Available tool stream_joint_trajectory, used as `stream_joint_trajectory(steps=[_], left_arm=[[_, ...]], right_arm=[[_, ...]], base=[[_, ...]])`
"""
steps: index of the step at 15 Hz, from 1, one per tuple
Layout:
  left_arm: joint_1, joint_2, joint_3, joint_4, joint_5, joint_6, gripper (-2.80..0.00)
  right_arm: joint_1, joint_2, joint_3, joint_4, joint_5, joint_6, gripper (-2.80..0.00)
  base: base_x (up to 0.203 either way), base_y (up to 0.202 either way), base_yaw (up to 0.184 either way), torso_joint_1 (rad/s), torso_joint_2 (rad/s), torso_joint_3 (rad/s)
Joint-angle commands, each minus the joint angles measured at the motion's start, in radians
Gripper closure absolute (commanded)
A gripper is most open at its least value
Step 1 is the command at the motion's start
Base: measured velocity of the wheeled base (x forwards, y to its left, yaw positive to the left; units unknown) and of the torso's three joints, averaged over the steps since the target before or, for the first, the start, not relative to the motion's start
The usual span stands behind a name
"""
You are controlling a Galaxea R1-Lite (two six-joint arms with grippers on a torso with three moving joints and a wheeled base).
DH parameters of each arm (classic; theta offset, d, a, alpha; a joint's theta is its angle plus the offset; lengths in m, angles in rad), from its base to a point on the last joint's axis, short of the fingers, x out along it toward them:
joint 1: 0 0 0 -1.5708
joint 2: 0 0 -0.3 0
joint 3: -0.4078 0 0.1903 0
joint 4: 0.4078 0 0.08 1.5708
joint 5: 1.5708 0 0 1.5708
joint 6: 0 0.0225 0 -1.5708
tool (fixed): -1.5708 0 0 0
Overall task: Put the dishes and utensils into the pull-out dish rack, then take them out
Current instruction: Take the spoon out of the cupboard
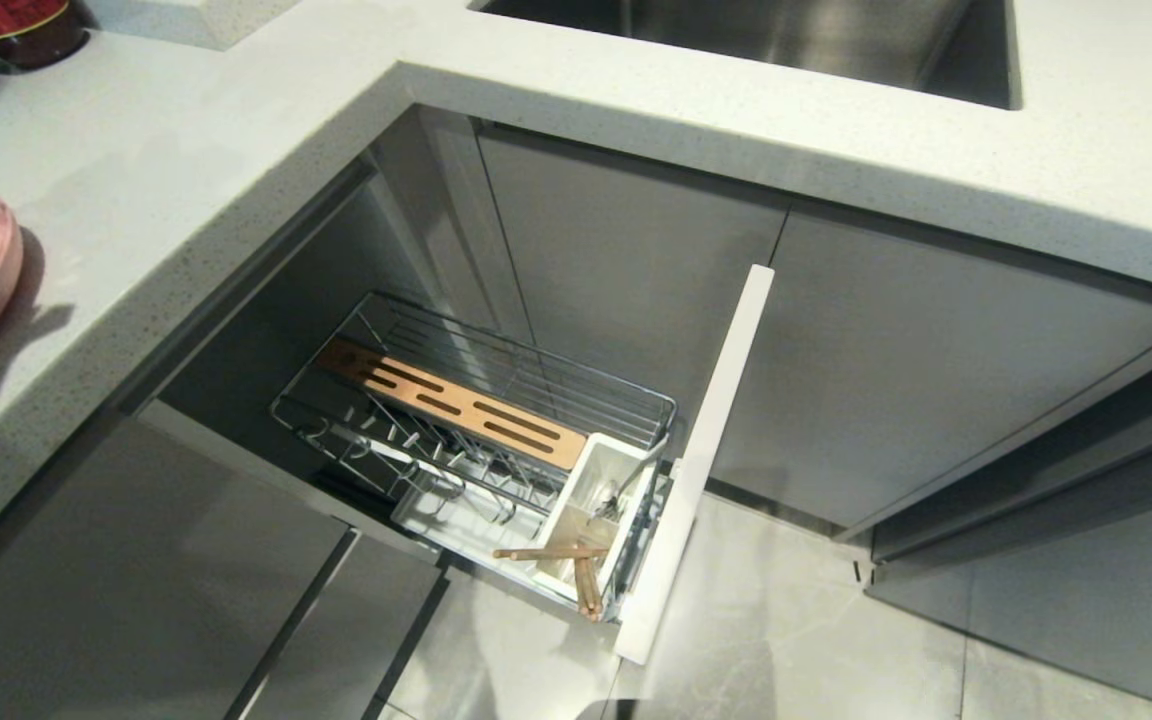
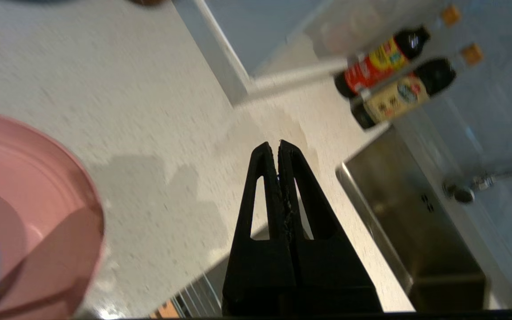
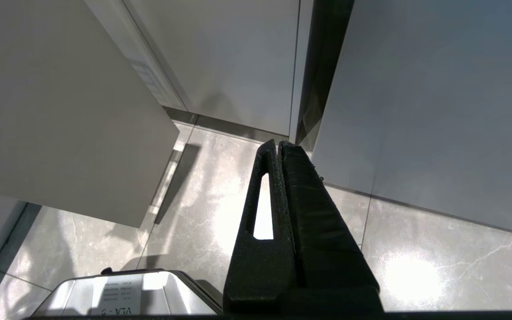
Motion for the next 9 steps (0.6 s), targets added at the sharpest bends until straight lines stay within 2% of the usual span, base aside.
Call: stream_joint_trajectory(steps=[1, 4, 9], left_arm=[[-0.076, 0.033, 0.022, 0.014, 0.002, -0.019, 0.0], [-0.135, 0.075, 0.047, 0.041, 0.001, -0.041, 0.0], [-0.316, 0.137, 0.123, 0.055, 0.001, -0.089, 0.0]], right_arm=[[0.0, -0.004, 0.0, -0.001, 0.0, 0.001, 0.0], [0.0, -0.004, 0.0, -0.001, 0.0, 0.001, 0.0], [0.0, -0.004, 0.0, -0.001, 0.0, 0.001, 0.0]], base=[[0.0, 0.0, 0.0, 0.0, 0.0, 0.0], [0.0, 0.0, 0.0, 0.0, 0.0, 0.0], [0.0, 0.0, 0.0, 0.0, 0.0, 0.0]])
